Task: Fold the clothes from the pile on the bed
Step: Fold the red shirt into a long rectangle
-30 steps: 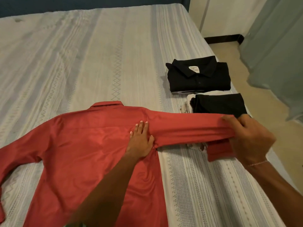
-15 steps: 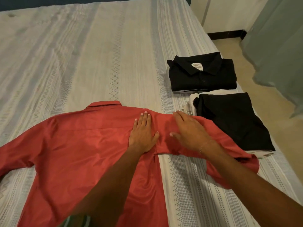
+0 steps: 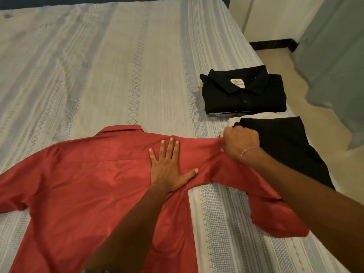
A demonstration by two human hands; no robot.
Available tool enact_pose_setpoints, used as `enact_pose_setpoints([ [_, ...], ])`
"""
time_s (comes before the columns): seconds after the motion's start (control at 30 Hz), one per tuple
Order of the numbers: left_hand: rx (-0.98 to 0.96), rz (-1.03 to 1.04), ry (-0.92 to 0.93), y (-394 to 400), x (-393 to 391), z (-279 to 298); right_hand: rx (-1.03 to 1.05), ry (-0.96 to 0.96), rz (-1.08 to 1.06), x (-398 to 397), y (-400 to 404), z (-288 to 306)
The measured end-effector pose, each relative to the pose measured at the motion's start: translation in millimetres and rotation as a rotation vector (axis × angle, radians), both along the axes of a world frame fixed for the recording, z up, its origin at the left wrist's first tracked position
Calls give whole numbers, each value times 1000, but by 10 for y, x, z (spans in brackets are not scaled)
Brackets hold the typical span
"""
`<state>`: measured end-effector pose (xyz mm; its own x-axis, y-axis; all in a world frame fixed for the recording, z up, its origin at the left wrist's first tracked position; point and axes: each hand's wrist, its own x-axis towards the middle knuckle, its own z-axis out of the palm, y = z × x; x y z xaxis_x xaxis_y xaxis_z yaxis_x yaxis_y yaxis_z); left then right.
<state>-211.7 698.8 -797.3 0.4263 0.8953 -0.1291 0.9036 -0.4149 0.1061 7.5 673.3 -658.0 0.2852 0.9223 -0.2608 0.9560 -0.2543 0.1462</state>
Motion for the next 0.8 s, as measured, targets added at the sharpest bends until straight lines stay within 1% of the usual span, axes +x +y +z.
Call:
enact_pose_setpoints([
  [0.03, 2, 1, 26, 19, 11, 19, 95, -98, 59, -82, -96, -69],
  [0.07, 2, -1, 45, 36, 5, 35, 225, -148, 108, -193, -220, -128],
  [0.1, 5, -8, 52, 73, 10, 55, 355, -140, 140, -295, -333, -191],
  [0.17, 11, -33, 37, 135, 1, 45, 592, -12, 202, -593, -657, -391],
  [0.2, 12, -38, 14, 164, -1, 28, 620, 86, 198, -775, -846, -490],
  [0.23, 12, -37, -10, 178, -3, 9, 551, 226, 119, -962, -1047, -581],
  [0.3, 6, -27, -40, 182, -3, -40, 243, 533, -172, -1290, -1405, -760],
  [0.33, 7, -22, -47, 180, -2, -58, 138, 616, -264, -1398, -1548, -869],
  [0.37, 10, -19, -50, 177, -3, -75, 117, 642, -292, -1469, -1650, -958],
  [0.43, 13, -9, -55, 175, -4, -80, 157, 694, -345, -1515, -1736, -1003],
  [0.47, 11, 0, -62, 165, -6, -81, 173, 749, -389, -1498, -1762, -999],
  [0.5, 11, 9, -73, 163, -1, -74, 186, 833, -450, -1448, -1766, -991],
  [0.57, 11, 19, -100, 162, -2, -77, 191, 1068, -625, -1290, -1793, -990],
  [0.63, 5, 19, -120, 206, -16, -83, 154, 1284, -796, -1165, -1830, -986],
  [0.67, 3, 18, -125, 239, -22, -83, 130, 1331, -821, -1136, -1856, -1016],
  [0.7, -2, 17, -132, 271, -32, -85, 111, 1326, -799, -1123, -1879, -1051],
  [0.8, -42, -15, -209, 309, -60, -49, 105, 1214, -642, -1127, -1906, -1114],
])
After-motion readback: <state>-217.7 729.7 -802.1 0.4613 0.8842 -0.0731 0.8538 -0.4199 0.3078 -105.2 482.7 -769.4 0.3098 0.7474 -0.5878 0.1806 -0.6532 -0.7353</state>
